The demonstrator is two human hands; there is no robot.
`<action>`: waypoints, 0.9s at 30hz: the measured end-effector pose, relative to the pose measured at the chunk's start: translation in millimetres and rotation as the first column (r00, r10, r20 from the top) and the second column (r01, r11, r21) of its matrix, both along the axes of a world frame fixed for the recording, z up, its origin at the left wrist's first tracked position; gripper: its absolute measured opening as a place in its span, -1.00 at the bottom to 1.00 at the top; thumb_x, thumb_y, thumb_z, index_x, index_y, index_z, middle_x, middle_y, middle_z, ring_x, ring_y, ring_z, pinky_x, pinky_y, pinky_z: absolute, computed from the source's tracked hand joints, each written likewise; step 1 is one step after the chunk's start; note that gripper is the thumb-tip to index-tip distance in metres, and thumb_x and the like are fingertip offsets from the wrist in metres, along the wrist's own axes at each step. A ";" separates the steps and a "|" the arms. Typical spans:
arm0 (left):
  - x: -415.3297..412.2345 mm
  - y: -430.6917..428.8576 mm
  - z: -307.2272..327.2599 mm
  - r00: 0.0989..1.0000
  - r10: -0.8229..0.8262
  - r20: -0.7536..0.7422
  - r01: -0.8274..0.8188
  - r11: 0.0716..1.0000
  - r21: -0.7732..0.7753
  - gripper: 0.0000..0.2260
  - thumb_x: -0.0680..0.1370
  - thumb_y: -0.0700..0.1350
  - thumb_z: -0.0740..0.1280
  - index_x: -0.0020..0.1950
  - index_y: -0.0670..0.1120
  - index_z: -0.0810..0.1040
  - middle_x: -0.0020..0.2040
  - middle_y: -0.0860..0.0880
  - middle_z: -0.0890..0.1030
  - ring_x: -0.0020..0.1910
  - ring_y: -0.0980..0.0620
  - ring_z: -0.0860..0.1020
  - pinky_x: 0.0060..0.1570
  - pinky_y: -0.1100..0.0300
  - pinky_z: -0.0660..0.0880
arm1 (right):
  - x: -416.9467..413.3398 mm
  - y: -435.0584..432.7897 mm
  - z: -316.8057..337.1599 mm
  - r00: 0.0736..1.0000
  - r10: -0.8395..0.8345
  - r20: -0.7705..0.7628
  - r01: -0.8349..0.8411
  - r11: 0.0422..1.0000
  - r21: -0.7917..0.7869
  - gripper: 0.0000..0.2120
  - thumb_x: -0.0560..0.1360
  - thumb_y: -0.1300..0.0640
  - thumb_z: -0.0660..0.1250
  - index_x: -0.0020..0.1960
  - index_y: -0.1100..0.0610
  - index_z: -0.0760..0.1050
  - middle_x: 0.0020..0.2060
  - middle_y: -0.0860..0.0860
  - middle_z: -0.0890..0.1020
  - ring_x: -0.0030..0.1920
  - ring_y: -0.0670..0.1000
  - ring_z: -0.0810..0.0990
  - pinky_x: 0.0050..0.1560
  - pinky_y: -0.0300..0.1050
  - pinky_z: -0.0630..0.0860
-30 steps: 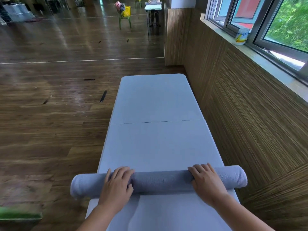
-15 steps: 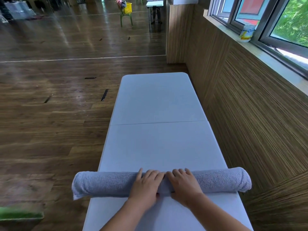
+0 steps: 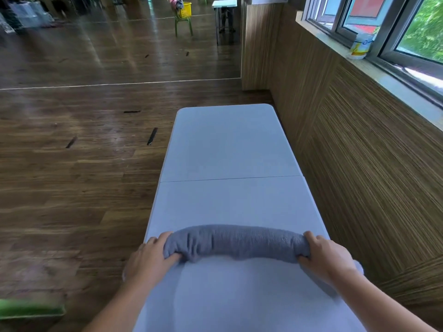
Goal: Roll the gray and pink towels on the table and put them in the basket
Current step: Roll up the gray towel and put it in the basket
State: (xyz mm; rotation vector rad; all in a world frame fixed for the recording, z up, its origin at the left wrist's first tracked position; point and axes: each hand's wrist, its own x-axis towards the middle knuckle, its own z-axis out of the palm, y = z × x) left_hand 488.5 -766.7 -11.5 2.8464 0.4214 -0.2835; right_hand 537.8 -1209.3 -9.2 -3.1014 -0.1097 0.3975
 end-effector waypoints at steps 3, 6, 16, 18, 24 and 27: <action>7.7 -41.0 -6.4 0.989 0.144 0.029 -0.138 0.977 -0.163 -0.39 0.41 0.40 0.31 0.40 0.26 0.28 0.20 0.01 0.52 0.14 -0.13 0.57 0.00 0.03 0.49 | -4.3 28.5 1.4 0.994 -0.110 -0.001 0.110 0.990 0.088 -0.59 0.44 -0.27 0.23 0.08 -0.01 0.25 -0.06 -0.03 0.51 -0.05 0.11 0.61 -0.24 -0.03 0.39; 12.1 -92.7 -12.0 0.986 0.167 0.002 -0.164 0.969 -0.185 -0.30 0.49 0.37 0.24 0.55 0.12 0.17 0.34 -0.08 0.42 0.21 -0.18 0.53 0.08 -0.03 0.50 | -13.1 64.9 -5.3 0.979 -0.203 -0.022 0.202 0.947 0.250 -0.60 0.48 -0.25 0.22 0.11 0.03 0.27 0.02 0.04 0.47 0.02 0.20 0.57 -0.14 0.01 0.44; -9.6 -188.7 -11.6 0.826 0.436 -0.358 -0.477 0.201 -0.856 -0.27 0.48 0.51 0.05 0.31 0.02 0.60 0.30 -0.04 0.61 0.27 -0.07 0.57 0.34 -0.01 0.44 | -20.4 124.6 5.4 0.961 -0.224 -0.161 0.272 0.870 0.412 0.11 0.32 -0.56 0.18 0.56 0.20 0.03 0.35 0.11 0.39 0.35 0.18 0.36 0.29 0.13 0.36; -16.3 -188.9 -4.9 0.832 0.359 -0.424 -0.489 0.112 -0.865 -0.54 0.62 0.26 0.15 0.08 -0.02 0.71 0.01 -0.06 0.73 0.04 -0.13 0.67 0.08 0.05 0.58 | -15.0 120.7 16.4 0.983 -0.102 -0.152 0.131 0.971 0.202 0.33 0.05 -0.70 0.14 0.54 0.15 0.02 0.31 0.04 0.40 0.34 0.12 0.34 0.23 0.13 0.35; -0.8 -168.2 8.0 0.968 -0.253 0.007 0.218 0.820 -0.529 -0.77 0.41 0.07 0.21 -0.17 -0.02 0.58 -0.26 0.04 0.61 -0.18 0.07 0.52 -0.07 0.01 0.53 | -5.3 107.4 5.1 0.929 0.362 -0.079 -0.367 0.929 -0.052 0.16 0.18 -0.46 0.32 0.55 0.13 0.00 0.35 0.05 0.32 0.36 0.15 0.28 0.38 0.27 0.13; 17.0 -160.3 27.6 0.808 -0.516 0.285 0.577 0.790 -0.206 -0.56 0.41 0.14 0.32 0.29 0.12 0.53 0.22 0.12 0.55 0.24 0.12 0.39 0.29 0.18 0.35 | -6.6 100.6 2.1 0.855 0.517 -0.040 -0.518 0.855 -0.030 0.03 0.19 -0.29 0.39 0.51 0.11 0.13 0.31 0.02 0.34 0.35 0.13 0.29 0.42 0.24 0.11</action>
